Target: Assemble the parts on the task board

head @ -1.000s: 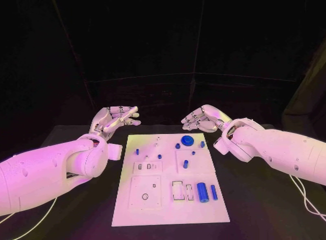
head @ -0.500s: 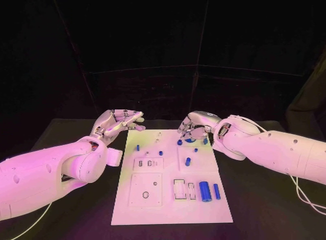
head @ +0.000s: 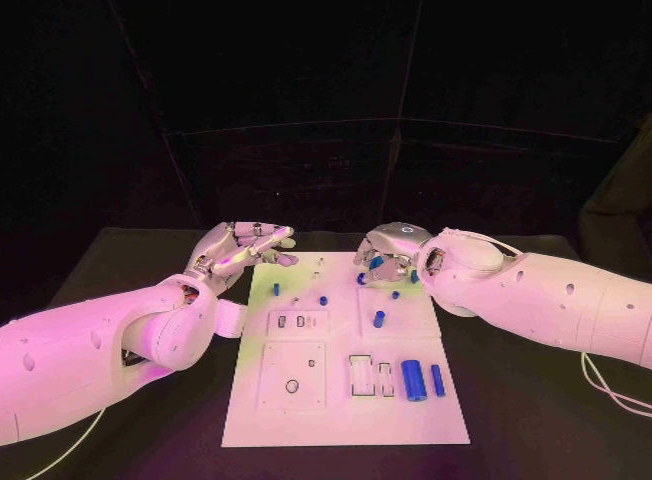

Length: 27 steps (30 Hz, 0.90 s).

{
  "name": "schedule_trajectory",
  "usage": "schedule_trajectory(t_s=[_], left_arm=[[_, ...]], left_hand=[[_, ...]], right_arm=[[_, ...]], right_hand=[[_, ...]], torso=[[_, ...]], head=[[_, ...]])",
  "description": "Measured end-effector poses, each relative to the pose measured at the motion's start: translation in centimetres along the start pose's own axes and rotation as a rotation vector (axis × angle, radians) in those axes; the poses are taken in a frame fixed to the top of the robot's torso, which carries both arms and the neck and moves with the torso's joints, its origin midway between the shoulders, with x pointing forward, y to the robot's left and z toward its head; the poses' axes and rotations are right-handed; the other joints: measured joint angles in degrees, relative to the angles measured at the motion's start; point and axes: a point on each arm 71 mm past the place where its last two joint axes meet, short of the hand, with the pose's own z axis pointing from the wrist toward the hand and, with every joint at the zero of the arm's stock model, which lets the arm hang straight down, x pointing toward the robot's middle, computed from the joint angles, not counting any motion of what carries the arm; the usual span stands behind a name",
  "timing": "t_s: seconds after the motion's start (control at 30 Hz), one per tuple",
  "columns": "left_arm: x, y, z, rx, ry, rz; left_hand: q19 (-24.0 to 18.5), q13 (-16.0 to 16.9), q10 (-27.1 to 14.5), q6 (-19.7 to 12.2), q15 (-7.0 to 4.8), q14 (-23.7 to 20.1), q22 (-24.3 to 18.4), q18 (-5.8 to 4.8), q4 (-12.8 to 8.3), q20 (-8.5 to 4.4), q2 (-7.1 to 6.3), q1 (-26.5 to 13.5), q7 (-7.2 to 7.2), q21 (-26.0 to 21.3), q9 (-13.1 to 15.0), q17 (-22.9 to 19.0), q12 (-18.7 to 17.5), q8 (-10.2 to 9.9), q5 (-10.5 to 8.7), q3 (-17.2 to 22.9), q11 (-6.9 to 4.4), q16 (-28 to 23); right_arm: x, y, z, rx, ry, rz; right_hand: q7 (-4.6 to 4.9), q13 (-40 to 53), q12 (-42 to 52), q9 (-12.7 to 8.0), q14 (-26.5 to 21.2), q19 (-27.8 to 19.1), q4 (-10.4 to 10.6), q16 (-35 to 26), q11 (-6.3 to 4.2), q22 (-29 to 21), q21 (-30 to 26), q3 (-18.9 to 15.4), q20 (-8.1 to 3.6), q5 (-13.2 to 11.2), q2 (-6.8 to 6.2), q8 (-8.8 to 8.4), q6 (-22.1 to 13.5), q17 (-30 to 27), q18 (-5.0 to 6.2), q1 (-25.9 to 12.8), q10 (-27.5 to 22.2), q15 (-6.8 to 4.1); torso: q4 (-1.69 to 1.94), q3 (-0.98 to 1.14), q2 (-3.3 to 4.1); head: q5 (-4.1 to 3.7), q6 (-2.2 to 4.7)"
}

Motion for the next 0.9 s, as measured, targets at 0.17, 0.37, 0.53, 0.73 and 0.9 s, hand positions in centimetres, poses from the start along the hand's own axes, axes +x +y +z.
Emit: schedule_trajectory(t_s=[0.17, 0.37, 0.53, 0.73, 0.9], left_arm=[[0.2, 0.0, 0.0, -0.004, 0.008, -0.006], [0.3, 0.0, 0.0, -0.009, 0.014, -0.010], [0.4, 0.1, 0.0, -0.012, 0.017, -0.012], [0.4, 0.1, 0.0, -0.013, 0.015, -0.012], [0.4, 0.1, 0.0, -0.013, 0.014, -0.013]], left_hand=[[0.00, -0.07, -0.33, -0.41, 0.00, 0.00, -0.11, 0.00, -0.16, 0.00, 0.00, 0.00, 0.41, 0.00, 0.00, 0.41, -0.34, -0.44, 0.00, -0.16, 0.32, 0.00], [0.20, -0.15, -0.53, -0.74, 0.00, 0.00, -0.22, -0.01, -0.32, 0.20, 0.00, 0.00, 0.73, 0.00, 0.01, 0.75, -0.62, -0.71, 0.00, -0.32, 0.52, 0.00], [0.20, -0.15, -0.65, -0.74, 0.00, 0.00, -0.21, -0.01, -0.47, 0.20, 0.00, 0.00, 0.73, 0.00, 0.01, 0.82, -0.62, -0.71, 0.00, -0.47, 0.64, 0.00], [0.20, -0.23, -0.94, -0.93, 0.00, 0.00, -0.27, -0.01, -0.64, 0.20, 0.00, 0.00, 0.93, 0.00, 0.01, 1.13, -1.00, -0.93, 0.00, -0.31, 0.93, 0.00], [0.20, -0.23, -0.94, -0.94, 0.00, 0.00, -0.27, -0.01, -0.80, 0.21, 0.00, 0.00, 0.93, 0.00, 0.01, 1.13, -1.00, -0.93, 0.00, -0.47, 0.93, 0.00]], right_arm=[[0.2, 0.0, 0.3, 0.014, 0.021, -0.022], [0.4, -0.4, 0.6, 0.029, 0.042, -0.038], [0.5, -0.5, 0.8, 0.033, 0.057, -0.041], [0.7, -0.6, 1.0, 0.033, 0.080, -0.037], [0.9, -0.6, 1.1, 0.033, 0.095, -0.032]], right_hand=[[-0.37, 0.00, 0.00, 0.00, 0.00, 3.32, 0.49, 8.46, 0.00, 8.50, 6.70, 0.49, -0.01, 0.00, 0.00, 0.00, -0.37, 10.56, 0.00, 0.00, -0.19, 0.00], [-0.16, 0.00, 0.00, 0.00, 0.00, 4.67, 0.68, 12.94, 0.00, 13.13, 10.39, 1.35, 0.11, -0.23, 0.00, 0.00, -0.57, 15.95, -0.96, 0.00, -0.19, 0.00], [0.16, 0.00, 0.00, 0.02, 0.00, 5.36, 0.77, 15.25, -0.19, 15.45, 12.15, 2.25, 0.03, -0.22, 0.32, 0.00, -0.24, 18.86, -0.95, -0.32, 0.48, 0.00], [0.18, -0.01, 0.00, 0.05, -0.01, 5.56, 0.91, 16.28, -0.10, 16.51, 12.98, 3.00, 0.23, -0.56, 0.86, 0.00, 0.07, 20.19, -0.94, -0.22, 0.57, 0.00], [0.34, -0.01, 0.00, 0.04, -0.01, 5.78, 0.78, 17.17, -0.10, 17.21, 13.69, 3.86, 0.46, -0.74, 0.86, 0.00, 0.41, 21.12, -0.93, -0.22, 0.98, 0.00]], torso=[[0.18, -0.01, 0.37], [0.24, 0.07, 0.69], [0.32, 0.07, 0.86], [0.37, 0.09, 0.99], [0.36, 0.10, 1.12]], head=[[-0.02, 0.07], [0.10, 0.01], [0.16, -0.25], [0.18, -0.38], [0.20, -0.38]])
